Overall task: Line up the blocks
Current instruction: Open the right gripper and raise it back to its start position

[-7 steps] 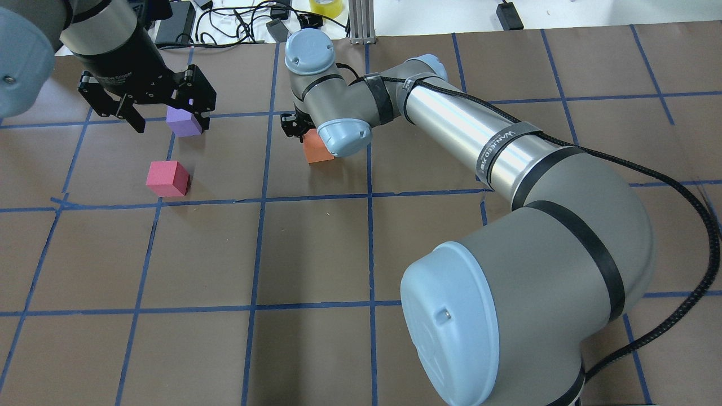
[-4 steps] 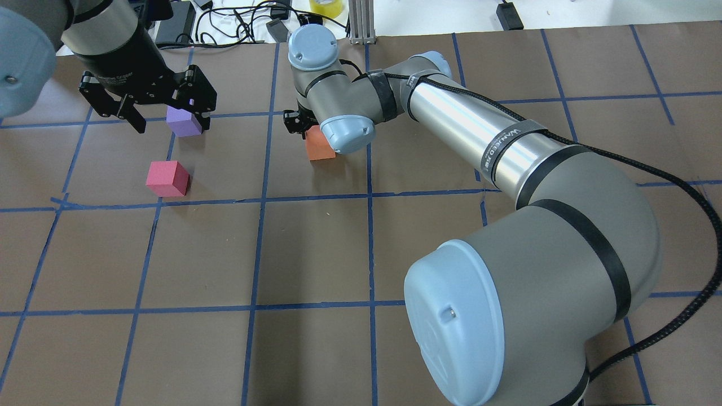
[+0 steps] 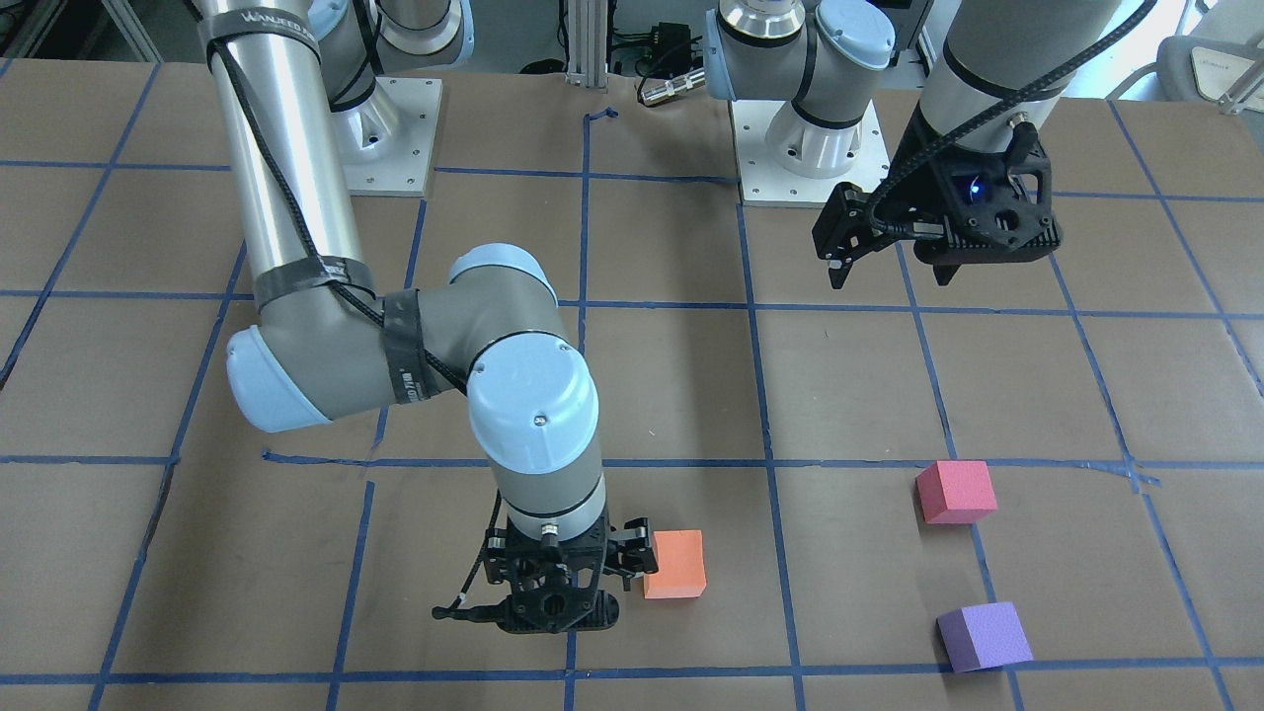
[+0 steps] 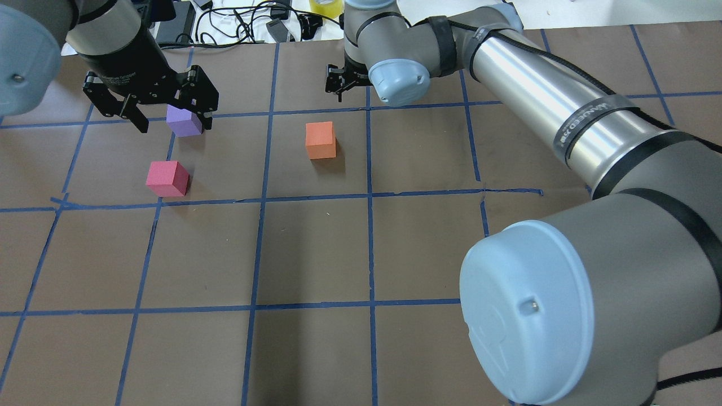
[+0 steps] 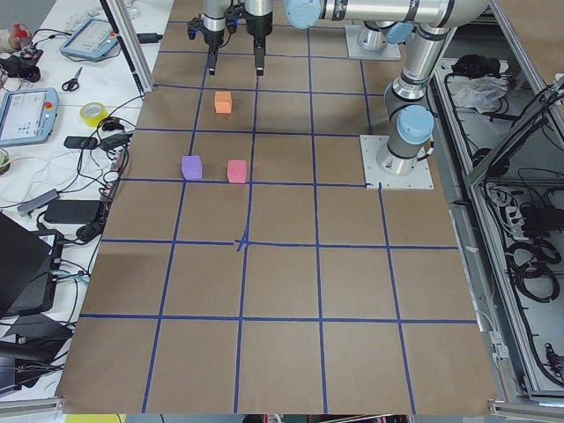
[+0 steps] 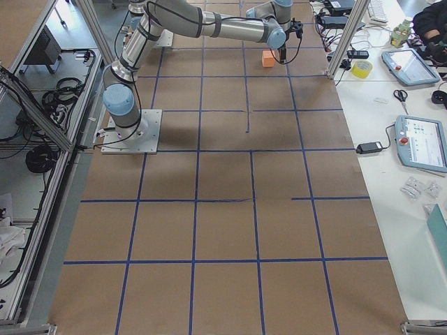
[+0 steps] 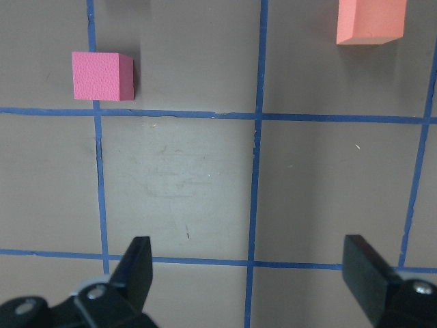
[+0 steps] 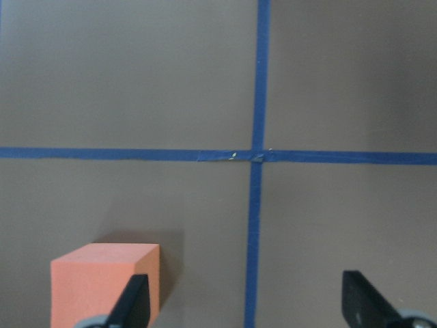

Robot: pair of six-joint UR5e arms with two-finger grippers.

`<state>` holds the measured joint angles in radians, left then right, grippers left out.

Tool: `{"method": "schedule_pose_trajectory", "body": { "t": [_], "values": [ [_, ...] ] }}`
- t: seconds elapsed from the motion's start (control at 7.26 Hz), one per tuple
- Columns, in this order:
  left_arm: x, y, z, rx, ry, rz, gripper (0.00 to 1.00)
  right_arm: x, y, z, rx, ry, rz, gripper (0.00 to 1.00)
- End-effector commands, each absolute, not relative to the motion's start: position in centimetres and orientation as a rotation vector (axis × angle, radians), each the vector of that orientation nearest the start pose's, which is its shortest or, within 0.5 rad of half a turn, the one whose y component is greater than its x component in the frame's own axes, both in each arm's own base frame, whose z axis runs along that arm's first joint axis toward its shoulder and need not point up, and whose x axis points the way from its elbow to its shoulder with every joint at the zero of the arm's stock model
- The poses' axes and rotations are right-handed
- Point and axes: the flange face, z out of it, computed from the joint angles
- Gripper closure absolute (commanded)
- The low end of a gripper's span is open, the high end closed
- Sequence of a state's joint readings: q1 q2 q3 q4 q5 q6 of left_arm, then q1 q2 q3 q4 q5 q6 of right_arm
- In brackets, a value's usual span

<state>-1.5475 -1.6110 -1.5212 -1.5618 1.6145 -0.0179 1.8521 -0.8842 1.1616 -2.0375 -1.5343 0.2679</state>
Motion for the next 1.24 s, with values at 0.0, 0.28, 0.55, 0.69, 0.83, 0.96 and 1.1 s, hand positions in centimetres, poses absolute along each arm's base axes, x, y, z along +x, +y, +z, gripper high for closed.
{"method": "schedule_pose_trajectory", "body": {
  "t": [0.0, 0.28, 0.55, 0.69, 0.83, 0.96, 1.1],
  "values": [
    [-11.7, -53.0, 48.6, -0.065, 3.103, -0.054, 0.00, 27.2, -67.3, 39.2, 0.037, 3.080, -0.156, 0.00],
    [-12.2, -56.0, 45.7, -0.057, 3.112, -0.114, 0.00, 19.8, -63.3, 46.8, 0.081, 3.096, -0.105, 0.00],
    [-14.2, -59.5, 41.8, -0.029, 3.144, -0.195, 0.00, 16.0, -58.2, 50.5, 0.140, 3.114, -0.151, 0.00],
    [-16.9, -61.1, 39.2, 0.010, 3.146, -0.248, 0.00, 15.3, -55.2, 52.1, 0.148, 3.164, -0.202, 0.00],
    [-18.9, -62.1, 36.0, -0.035, 3.151, -0.214, 0.00, 15.2, -53.0, 53.5, 0.152, 3.153, -0.242, 0.00],
    [-21.0, -63.2, 32.3, -0.005, 3.155, -0.199, 0.00, 15.2, -52.8, 52.2, 0.148, 3.168, -0.191, 0.00],
    [-23.7, -65.0, 29.4, -0.110, 3.170, -0.327, 0.00, 15.0, -52.5, 51.2, 0.152, 3.170, -0.172, 0.00]
  ]
}}
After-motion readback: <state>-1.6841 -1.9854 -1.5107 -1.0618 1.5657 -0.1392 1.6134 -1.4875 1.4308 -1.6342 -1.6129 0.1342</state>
